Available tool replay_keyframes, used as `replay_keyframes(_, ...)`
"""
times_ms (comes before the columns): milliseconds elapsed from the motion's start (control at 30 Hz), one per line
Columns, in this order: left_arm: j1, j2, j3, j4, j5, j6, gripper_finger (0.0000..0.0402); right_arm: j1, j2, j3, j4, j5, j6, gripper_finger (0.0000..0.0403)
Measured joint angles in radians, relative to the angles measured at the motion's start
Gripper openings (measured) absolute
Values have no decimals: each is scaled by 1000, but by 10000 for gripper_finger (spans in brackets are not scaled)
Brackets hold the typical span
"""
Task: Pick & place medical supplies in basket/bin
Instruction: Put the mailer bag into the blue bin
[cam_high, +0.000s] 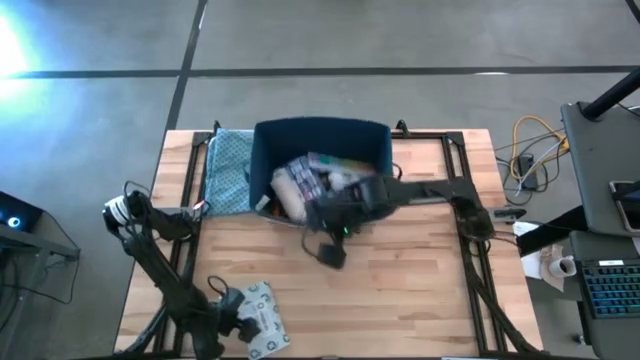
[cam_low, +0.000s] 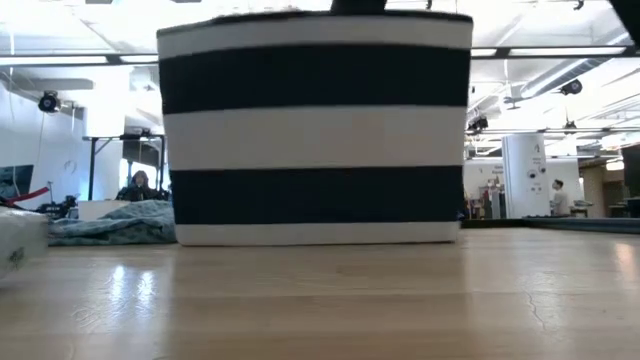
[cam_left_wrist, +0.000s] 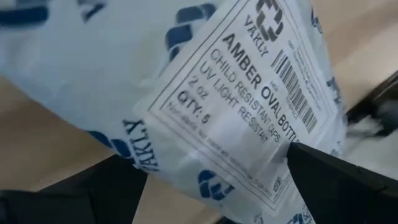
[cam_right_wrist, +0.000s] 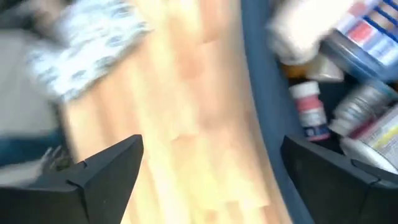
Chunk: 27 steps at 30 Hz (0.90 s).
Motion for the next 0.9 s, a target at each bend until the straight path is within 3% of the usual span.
replay_keyframes(100, 8, -11, -82, 114, -49, 0, 353, 55, -40, -1, 10, 107, -35, 368)
replay_keyframes(233, 8, -14, -131, 159, -88, 7, 352, 116, -116, 0, 15, 395, -67, 368)
replay_keyframes(300, 8, -14, -139, 158, -124, 34, 352, 161, -152, 0, 29, 435, -61, 368)
replay_keyframes(400, 10, -12, -147, 157, -181, 100, 351, 212, -200, 1, 16, 405, 137, 368)
replay_keyframes(533, 26, -7, -156, 147, -234, 179, 351, 234, -204, -18, -53, 122, 658, 368)
replay_keyframes(767, 45, -3, -166, 134, -322, 291, 351, 404, -102, -163, -10, 66, 1029, 368)
replay_keyframes(900, 53, -3, -179, 181, -362, 321, 351, 435, -56, -312, 228, 80, 1174, 368)
